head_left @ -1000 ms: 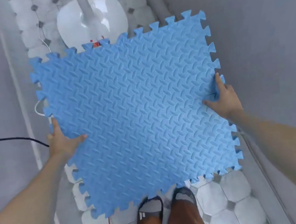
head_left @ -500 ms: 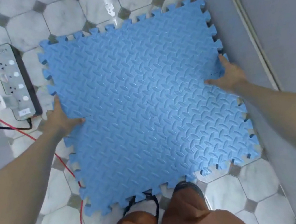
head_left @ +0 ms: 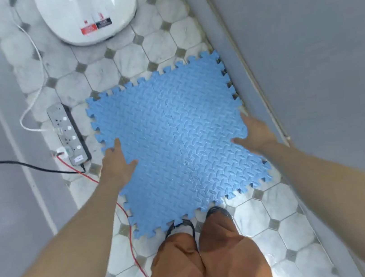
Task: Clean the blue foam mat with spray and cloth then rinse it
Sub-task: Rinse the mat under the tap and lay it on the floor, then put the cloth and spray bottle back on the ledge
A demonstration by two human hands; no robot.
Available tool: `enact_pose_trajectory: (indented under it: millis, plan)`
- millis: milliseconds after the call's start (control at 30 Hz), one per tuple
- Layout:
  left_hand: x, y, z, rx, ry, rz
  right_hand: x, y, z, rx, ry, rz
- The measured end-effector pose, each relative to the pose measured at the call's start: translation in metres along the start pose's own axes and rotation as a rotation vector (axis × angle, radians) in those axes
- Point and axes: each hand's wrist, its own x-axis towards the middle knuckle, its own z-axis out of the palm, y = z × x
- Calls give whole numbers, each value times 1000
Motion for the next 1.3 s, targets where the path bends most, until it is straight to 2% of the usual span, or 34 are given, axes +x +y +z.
enact_pose_trajectory:
  millis: [267,400,533,667,800,933,1100,1300]
  plan:
    - [-196,118,-153,62,-60,237,-247,-51,-147,69,4,83]
    - [-259,154,-213,152,-30,343,-345,-59,-199,147,100,145]
    - [-309,182,-252,283,-23,476,-431,-48,-227,215,157,267]
    - [-343,212,-271,459,22,700,-510,-24,-226,363,277,410]
    - [-388,257,-264,651,19,876,-588,3,-198,533,356,612]
    - [-453,299,-219,832,-6,1094,-679,27,-138,760,409,848]
    - [-567,328,-120,1093,-87,1417,-808,36,-18,1100,504,1204]
    - [-715,289,13,1287,-249,1739,-924,-12,132,1414,575,1582]
